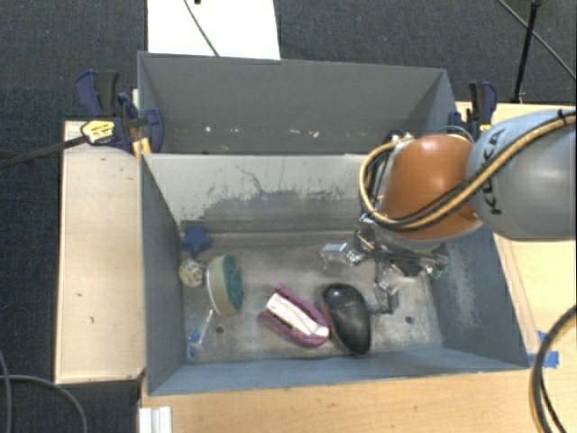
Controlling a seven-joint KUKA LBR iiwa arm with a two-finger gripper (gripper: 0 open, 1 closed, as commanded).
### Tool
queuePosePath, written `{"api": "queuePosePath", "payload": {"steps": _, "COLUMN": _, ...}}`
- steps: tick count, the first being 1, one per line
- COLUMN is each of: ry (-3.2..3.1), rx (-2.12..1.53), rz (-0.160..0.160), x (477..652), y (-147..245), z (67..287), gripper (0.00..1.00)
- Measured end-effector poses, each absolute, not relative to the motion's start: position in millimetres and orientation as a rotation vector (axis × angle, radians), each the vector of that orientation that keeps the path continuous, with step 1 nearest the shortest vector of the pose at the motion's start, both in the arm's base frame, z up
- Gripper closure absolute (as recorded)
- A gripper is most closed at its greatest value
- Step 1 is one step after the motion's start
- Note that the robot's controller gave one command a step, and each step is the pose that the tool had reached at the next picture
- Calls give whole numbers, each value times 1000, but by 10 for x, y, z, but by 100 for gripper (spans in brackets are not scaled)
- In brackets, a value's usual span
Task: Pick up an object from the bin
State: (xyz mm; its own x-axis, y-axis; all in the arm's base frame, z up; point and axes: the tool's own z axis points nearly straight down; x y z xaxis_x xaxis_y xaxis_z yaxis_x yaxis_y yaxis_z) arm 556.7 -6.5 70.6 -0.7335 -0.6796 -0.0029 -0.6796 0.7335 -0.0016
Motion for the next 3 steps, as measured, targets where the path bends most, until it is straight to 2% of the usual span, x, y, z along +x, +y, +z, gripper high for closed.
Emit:
{"api": "queuePosePath", "payload": {"steps": 1, "ry": 2651, "rx": -1671, "rz": -4, "x": 5199, "y": 88, "z": 725, "gripper": 0}}
{"api": "queuePosePath", "payload": {"steps": 2, "ry": 2652, "rx": -1671, "rz": -3, "x": 5197, "y": 84, "z": 722, "gripper": 100}}
{"api": "queuePosePath", "payload": {"steps": 3, "ry": 2660, "rx": -1653, "rz": -6, "x": 5130, "y": 100, "z": 1095, "gripper": 100}}
